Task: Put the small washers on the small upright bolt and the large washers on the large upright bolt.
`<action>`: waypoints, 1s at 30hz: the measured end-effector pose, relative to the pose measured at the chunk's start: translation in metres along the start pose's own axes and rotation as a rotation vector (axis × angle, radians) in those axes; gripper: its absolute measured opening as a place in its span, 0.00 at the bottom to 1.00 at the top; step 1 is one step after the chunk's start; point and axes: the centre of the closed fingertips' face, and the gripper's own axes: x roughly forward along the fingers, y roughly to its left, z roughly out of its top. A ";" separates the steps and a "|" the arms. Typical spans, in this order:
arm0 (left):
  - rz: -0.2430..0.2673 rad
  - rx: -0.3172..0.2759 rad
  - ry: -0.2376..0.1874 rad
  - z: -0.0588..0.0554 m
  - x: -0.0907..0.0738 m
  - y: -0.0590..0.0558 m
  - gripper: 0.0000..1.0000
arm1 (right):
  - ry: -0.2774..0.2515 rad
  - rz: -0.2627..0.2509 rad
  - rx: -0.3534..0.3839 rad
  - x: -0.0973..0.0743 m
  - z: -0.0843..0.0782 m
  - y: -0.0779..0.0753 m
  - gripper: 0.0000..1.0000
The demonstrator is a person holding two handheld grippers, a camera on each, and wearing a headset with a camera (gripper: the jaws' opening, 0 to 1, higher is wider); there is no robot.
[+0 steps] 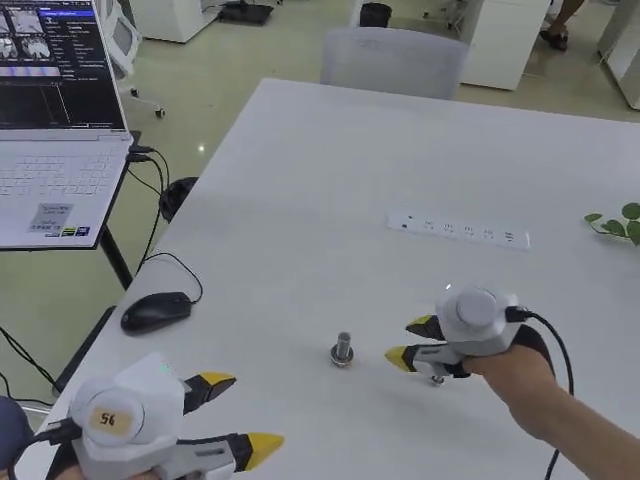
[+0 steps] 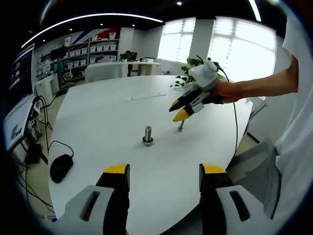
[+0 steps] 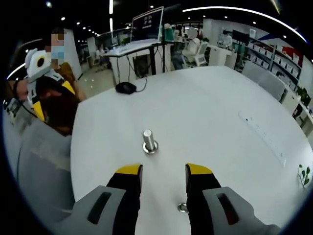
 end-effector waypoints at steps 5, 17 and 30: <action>-0.008 0.008 0.005 0.001 0.004 0.001 0.57 | -0.036 -0.019 0.017 -0.020 -0.011 -0.002 0.38; -0.015 0.030 0.008 0.007 0.006 0.005 0.56 | -0.107 -0.097 0.119 -0.070 -0.044 -0.014 0.46; -0.032 0.044 0.019 0.008 0.012 0.003 0.56 | -0.122 -0.140 0.192 -0.099 -0.081 -0.007 0.55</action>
